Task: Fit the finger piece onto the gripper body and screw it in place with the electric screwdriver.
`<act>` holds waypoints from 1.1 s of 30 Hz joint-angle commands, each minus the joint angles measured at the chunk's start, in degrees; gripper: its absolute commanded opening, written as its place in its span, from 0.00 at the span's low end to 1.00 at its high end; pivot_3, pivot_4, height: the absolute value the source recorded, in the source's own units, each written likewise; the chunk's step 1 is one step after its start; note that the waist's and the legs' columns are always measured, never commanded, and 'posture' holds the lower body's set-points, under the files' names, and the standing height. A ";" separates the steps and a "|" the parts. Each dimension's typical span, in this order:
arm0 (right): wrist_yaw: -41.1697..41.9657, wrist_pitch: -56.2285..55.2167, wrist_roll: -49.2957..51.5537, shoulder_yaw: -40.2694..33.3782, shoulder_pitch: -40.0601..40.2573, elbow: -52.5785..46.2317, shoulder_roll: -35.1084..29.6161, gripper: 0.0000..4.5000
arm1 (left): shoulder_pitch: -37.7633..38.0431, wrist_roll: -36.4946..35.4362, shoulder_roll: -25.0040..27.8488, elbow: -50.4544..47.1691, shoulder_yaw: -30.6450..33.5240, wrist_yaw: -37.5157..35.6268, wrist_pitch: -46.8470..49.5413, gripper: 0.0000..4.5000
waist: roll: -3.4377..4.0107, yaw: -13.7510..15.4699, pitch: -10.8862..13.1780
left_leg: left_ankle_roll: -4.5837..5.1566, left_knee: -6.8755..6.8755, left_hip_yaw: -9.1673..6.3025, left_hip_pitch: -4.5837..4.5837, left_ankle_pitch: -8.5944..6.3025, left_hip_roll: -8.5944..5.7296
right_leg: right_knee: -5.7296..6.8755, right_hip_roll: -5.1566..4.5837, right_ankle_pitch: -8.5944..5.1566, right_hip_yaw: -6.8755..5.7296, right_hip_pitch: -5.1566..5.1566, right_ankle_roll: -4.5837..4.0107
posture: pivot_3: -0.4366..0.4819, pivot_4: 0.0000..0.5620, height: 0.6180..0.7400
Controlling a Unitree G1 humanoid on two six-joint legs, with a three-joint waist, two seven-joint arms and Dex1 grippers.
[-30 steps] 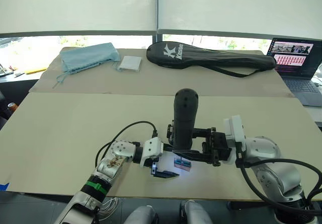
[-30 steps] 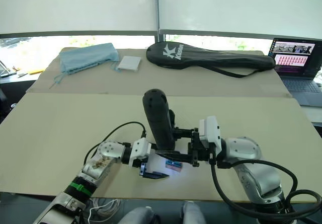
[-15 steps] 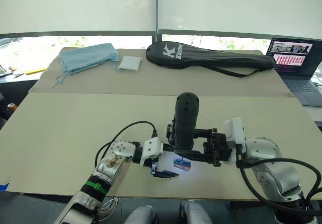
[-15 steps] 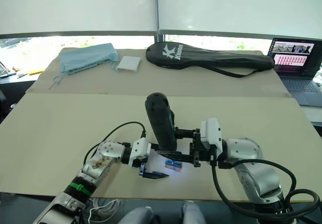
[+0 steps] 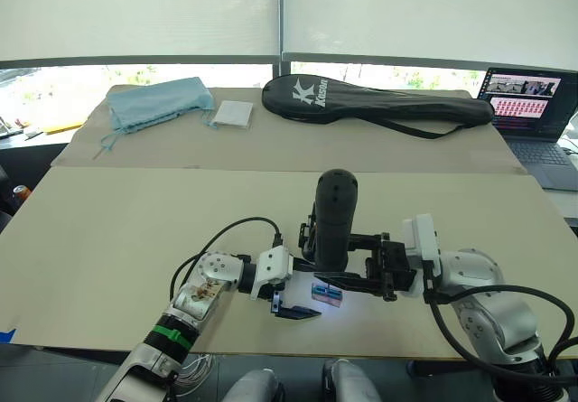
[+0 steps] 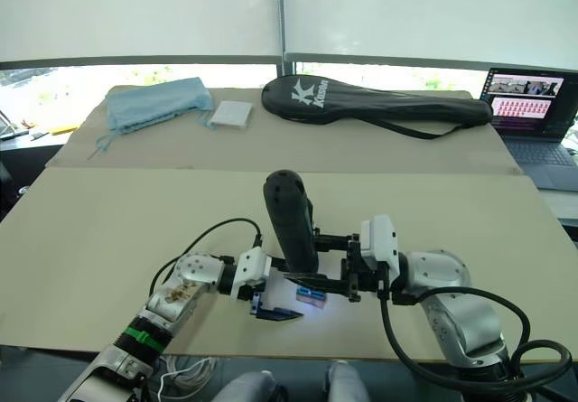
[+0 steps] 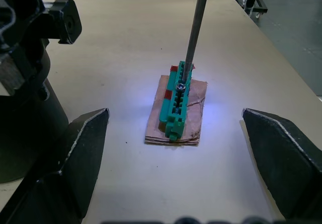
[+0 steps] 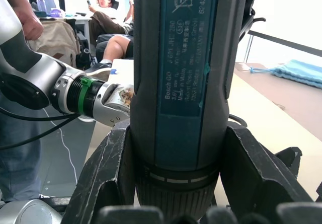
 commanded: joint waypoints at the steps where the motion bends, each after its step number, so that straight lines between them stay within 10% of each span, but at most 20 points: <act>1: 0.06 -2.63 0.67 -0.69 -0.84 -1.42 0.34 0.43 | 0.58 0.49 -0.16 1.27 -1.13 -0.08 0.00 0.99 | 0.00 0.00 0.00 | 0.00 0.00 0.00 0.00 0.00 0.00 | 0.00 0.00 0.00 0.00 0.00 0.00 | 0.48 0.27 1.00; 33: -0.03 -1.17 1.34 -0.20 -2.43 -0.94 0.33 0.43 | 0.85 0.74 -0.83 2.73 -0.99 0.64 -0.83 0.99 | 0.01 0.08 0.00 | 0.00 0.04 0.00 0.03 0.00 0.00 | 0.02 -0.01 0.00 0.01 0.04 0.00 | 0.48 0.27 1.00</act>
